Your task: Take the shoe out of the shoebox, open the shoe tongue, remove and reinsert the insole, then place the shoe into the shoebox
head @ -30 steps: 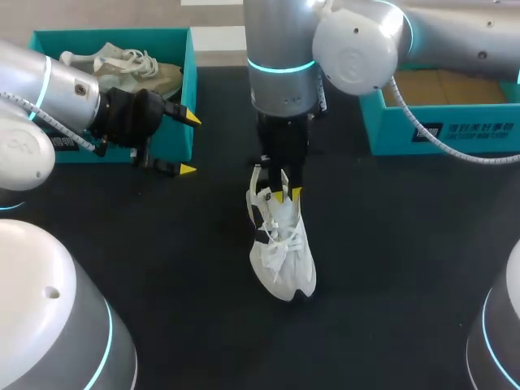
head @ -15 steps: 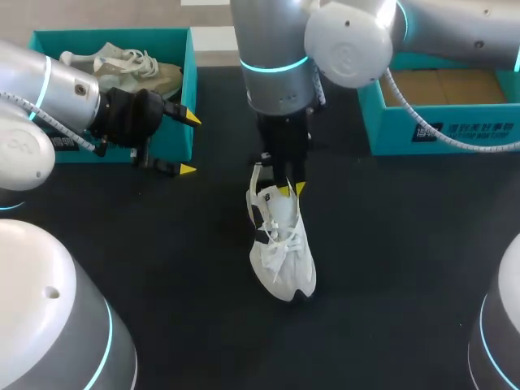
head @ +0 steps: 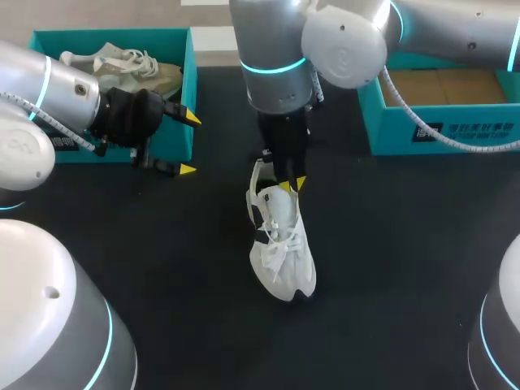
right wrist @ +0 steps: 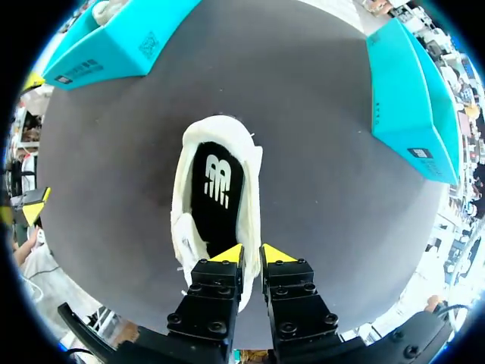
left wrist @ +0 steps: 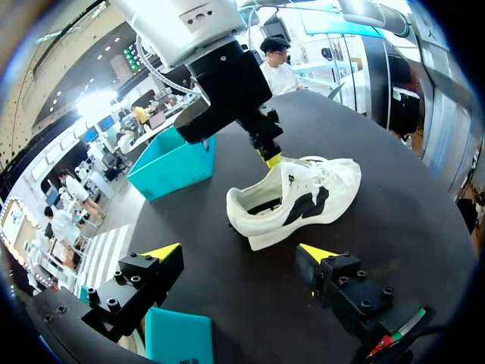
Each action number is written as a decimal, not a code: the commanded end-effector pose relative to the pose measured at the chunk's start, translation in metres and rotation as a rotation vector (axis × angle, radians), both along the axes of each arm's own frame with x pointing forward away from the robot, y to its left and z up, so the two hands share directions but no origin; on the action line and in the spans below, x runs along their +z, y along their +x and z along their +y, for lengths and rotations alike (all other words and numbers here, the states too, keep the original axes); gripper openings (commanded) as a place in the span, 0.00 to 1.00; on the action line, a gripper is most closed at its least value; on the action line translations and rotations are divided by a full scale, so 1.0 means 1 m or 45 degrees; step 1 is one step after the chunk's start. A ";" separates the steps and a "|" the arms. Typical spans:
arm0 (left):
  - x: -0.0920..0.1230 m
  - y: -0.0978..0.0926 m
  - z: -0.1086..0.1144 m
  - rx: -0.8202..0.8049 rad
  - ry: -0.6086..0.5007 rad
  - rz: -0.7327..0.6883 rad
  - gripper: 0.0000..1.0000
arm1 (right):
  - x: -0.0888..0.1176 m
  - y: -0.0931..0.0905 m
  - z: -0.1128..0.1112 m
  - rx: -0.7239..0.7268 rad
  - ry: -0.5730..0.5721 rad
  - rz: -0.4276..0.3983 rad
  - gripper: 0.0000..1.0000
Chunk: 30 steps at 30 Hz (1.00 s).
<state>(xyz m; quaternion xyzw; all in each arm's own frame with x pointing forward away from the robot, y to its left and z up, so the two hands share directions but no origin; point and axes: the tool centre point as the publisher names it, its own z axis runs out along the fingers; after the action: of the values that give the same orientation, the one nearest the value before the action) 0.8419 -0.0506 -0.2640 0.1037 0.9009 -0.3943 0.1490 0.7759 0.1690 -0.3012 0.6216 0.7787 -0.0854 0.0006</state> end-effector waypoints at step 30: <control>0.001 -0.001 0.000 0.002 0.006 0.000 1.00 | -0.014 -0.013 0.008 -0.015 0.121 0.001 0.11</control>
<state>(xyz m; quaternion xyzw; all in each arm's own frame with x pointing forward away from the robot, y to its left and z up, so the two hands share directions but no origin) 0.8419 -0.0505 -0.2640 0.1037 0.9009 -0.3943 0.1490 0.7659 0.1785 -0.3312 0.6263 0.7773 -0.0463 -0.0374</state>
